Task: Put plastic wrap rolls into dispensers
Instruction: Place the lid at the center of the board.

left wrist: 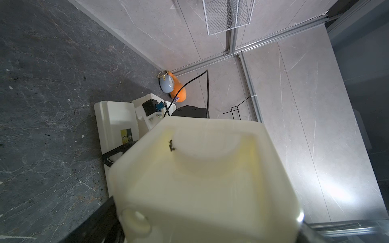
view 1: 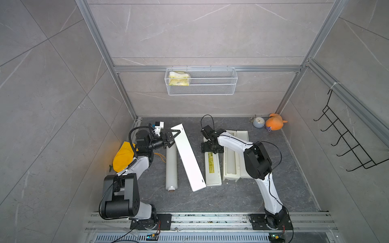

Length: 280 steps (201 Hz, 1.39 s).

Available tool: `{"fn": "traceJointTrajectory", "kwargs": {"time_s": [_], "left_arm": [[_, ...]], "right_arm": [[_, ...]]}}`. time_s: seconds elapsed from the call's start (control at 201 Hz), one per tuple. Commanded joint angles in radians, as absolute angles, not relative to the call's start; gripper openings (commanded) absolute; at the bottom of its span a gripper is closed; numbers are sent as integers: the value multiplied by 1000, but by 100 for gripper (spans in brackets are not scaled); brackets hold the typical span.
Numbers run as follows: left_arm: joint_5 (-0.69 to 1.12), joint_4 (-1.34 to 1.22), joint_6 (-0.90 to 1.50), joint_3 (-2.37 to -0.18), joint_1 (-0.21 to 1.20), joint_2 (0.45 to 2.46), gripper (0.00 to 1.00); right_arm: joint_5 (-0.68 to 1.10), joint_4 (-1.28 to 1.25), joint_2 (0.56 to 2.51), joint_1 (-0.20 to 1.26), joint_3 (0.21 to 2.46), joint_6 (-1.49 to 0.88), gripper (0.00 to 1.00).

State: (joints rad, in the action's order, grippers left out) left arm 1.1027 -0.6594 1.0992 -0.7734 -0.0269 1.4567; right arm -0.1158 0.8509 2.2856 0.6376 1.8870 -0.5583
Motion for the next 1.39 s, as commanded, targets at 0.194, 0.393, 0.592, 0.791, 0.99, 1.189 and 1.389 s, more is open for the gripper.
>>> {"fn": "traceJointTrajectory", "kwargs": {"time_s": [0.194, 0.393, 0.592, 0.791, 0.99, 1.189, 1.389], "left_arm": [[1140, -694, 1088, -785, -32, 1448, 76], [1146, -692, 1082, -782, -32, 1447, 76], [1147, -689, 1080, -778, -31, 1443, 76], [1147, -672, 1070, -772, -32, 1431, 76], [1147, -668, 1071, -773, -32, 1435, 76], [1150, -655, 1064, -775, -32, 1431, 76], [1150, -634, 1051, -777, -32, 1425, 76]], "right_arm": [[34, 989, 2322, 639, 2048, -458, 100], [-31, 1066, 2361, 640, 2113, -416, 100], [-389, 1178, 2432, 715, 2223, -409, 100], [-527, 1257, 2516, 751, 2297, -396, 100], [-484, 1358, 2630, 753, 2419, -368, 100], [-336, 1326, 2629, 749, 2401, -371, 100], [-50, 1131, 2506, 731, 2237, -353, 100]]}}
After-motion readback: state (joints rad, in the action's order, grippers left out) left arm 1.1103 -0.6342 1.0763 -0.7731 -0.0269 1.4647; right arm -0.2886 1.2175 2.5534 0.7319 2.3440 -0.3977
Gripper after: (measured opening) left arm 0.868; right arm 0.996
